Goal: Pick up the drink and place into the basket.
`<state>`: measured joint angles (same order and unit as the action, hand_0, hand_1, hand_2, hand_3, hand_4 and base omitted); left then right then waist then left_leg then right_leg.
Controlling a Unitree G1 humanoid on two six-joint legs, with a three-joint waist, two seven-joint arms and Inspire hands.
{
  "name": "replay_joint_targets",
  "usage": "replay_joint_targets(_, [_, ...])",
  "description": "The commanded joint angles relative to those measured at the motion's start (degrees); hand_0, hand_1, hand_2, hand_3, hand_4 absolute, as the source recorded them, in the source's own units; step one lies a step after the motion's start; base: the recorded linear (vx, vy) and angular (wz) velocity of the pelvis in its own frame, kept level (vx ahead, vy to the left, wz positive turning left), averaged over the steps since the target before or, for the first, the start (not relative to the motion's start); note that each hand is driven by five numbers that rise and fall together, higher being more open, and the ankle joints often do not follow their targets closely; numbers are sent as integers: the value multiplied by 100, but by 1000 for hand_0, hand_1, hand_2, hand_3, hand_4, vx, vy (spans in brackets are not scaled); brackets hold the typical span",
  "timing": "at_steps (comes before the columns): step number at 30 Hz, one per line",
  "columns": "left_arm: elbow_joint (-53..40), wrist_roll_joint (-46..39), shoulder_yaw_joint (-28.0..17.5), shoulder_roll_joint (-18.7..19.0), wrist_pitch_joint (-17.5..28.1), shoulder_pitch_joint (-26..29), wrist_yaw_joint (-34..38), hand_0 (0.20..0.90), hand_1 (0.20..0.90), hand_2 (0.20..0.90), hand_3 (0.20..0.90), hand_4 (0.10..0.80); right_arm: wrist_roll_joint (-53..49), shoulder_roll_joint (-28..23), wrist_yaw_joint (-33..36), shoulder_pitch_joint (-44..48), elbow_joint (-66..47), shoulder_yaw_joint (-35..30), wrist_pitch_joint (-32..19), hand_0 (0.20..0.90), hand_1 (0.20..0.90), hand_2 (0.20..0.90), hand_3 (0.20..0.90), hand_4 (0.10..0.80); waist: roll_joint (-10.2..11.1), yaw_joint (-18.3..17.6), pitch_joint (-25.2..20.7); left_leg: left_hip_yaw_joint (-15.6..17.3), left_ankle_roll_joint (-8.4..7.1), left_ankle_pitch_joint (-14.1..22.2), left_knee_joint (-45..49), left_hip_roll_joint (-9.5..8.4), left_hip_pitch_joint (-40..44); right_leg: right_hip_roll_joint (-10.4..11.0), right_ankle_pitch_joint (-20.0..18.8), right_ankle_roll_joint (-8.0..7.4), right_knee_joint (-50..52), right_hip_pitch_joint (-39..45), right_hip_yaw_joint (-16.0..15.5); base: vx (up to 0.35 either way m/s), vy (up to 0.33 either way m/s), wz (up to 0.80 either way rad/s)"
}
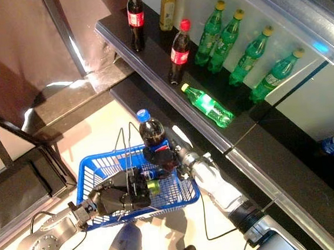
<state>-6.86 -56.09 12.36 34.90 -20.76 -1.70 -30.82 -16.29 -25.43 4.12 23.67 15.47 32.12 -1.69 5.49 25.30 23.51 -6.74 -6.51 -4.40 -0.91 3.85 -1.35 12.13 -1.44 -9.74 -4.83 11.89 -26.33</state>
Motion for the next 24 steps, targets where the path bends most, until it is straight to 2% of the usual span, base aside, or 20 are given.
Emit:
replay_joint_targets(1, [-1965, -1492, 391, -608, 1293, 632, -1668, 300, 300, 300, 200, 100, 83, 28, 140, -41, -135, 317, -947, 300, 300, 300, 200, 100, -115, 60, -1885, -8, -75, -71, -407, 183, 29, 260, 303, -110, 698, -46, -120, 0, 0, 0])
replay_joint_targets(12, [-2063, -1550, 379, -573, 1322, 590, -1724, 300, 300, 300, 200, 100, 269, 68, 190, -233, 315, 374, -858, 300, 300, 300, 200, 100, -97, 56, -1878, -26, -71, -66, -402, 165, 18, 251, 282, -116, 675, -59, -94, 0, 0, 0])
replay_joint_targets(24, [-2176, -1495, 469, -648, 1196, 621, -1863, 300, 300, 300, 200, 100, 1214, 151, 365, -297, 833, 559, -622, 300, 300, 300, 200, 100, -80, 87, -1855, -83, -67, -49, -395, 152, 27, 242, 288, -106, 695, -63, -113, 0, 0, 0])
